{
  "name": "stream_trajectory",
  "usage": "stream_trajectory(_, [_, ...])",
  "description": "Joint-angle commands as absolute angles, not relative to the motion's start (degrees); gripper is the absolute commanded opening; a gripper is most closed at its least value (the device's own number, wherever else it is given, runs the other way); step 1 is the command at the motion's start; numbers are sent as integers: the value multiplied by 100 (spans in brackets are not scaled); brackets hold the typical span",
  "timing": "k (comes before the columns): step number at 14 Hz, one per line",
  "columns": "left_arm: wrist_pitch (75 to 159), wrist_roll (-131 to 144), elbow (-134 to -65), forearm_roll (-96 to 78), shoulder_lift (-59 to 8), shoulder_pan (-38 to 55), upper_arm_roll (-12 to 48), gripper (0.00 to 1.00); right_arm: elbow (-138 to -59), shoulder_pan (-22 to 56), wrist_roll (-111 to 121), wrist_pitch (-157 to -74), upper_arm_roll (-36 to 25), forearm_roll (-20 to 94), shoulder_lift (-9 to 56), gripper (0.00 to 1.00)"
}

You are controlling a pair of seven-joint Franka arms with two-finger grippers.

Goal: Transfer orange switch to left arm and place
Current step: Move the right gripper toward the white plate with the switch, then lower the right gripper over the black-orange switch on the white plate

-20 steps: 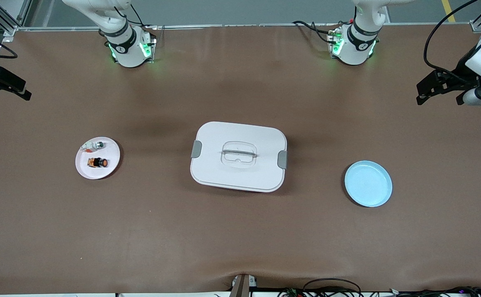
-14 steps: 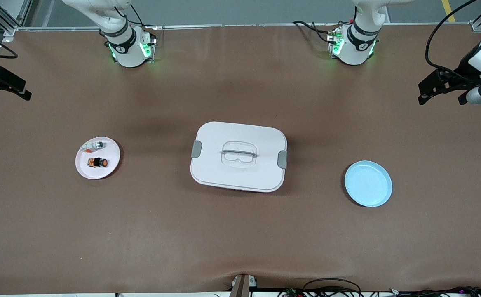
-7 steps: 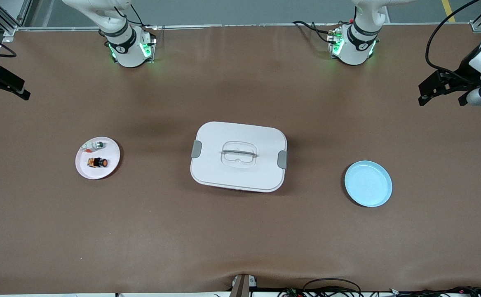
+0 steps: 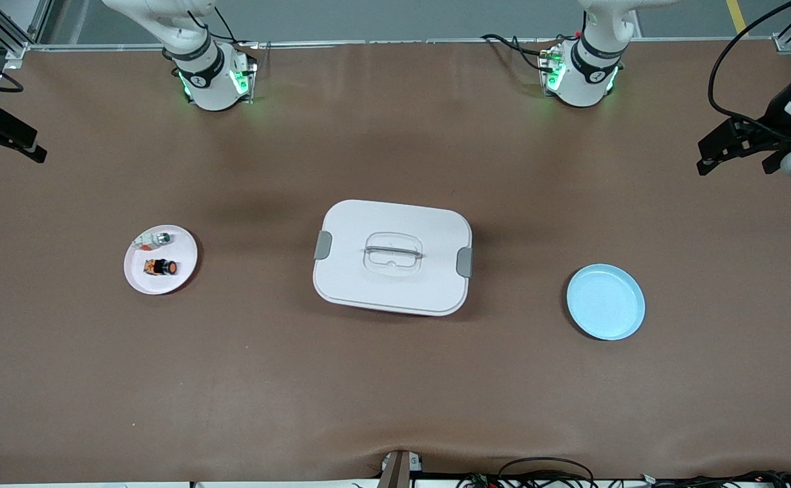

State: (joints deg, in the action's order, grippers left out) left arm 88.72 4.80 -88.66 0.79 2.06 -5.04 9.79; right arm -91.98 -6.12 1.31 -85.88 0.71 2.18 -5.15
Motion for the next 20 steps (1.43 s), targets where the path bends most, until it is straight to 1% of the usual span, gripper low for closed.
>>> stream_trajectory(1, [8780,448,-8737,79,176,-519,993,100,-9105,-703,105,-8499,105,176,-160,100])
stream_trajectory(3, [8798,448,-8728,27,176,-519,993,100,-9097,-721,114,-8499,97,176,174,100])
stream_trajectory(5, [8894,448,-8728,18,71,-536,993,100,-9097,-756,132,-8534,97,167,220,100])
stream_trajectory(6, [8929,457,-8728,52,18,-527,993,100,-9105,-773,123,-8578,97,167,342,100])
stream_trajectory(7, [8938,474,-8736,70,-9,-510,993,100,-9071,-773,123,-8526,97,167,595,100])
stream_trajectory(9, [9035,510,-8728,70,-70,-518,1002,100,-9018,-904,123,-8560,97,176,720,100])
stream_trajectory(10, [9044,510,-8728,44,-70,-527,1002,100,-8991,-923,132,-8508,97,167,930,100])
stream_trajectory(13, [9035,527,-8745,53,-70,-510,1002,100,-8956,-1019,114,-8586,97,115,1020,100])
stream_trajectory(14, [9035,562,-8728,35,-79,-492,1002,100,-9000,-1011,79,-8726,97,123,1037,100])
stream_trajectory(16, [9035,571,-8745,35,-79,-492,1002,100,-9367,-1037,53,-9357,97,123,1046,100])
stream_trajectory(20, [8974,571,-8815,53,-88,-571,1002,100,-10457,-1046,18,-10842,97,158,1072,100])
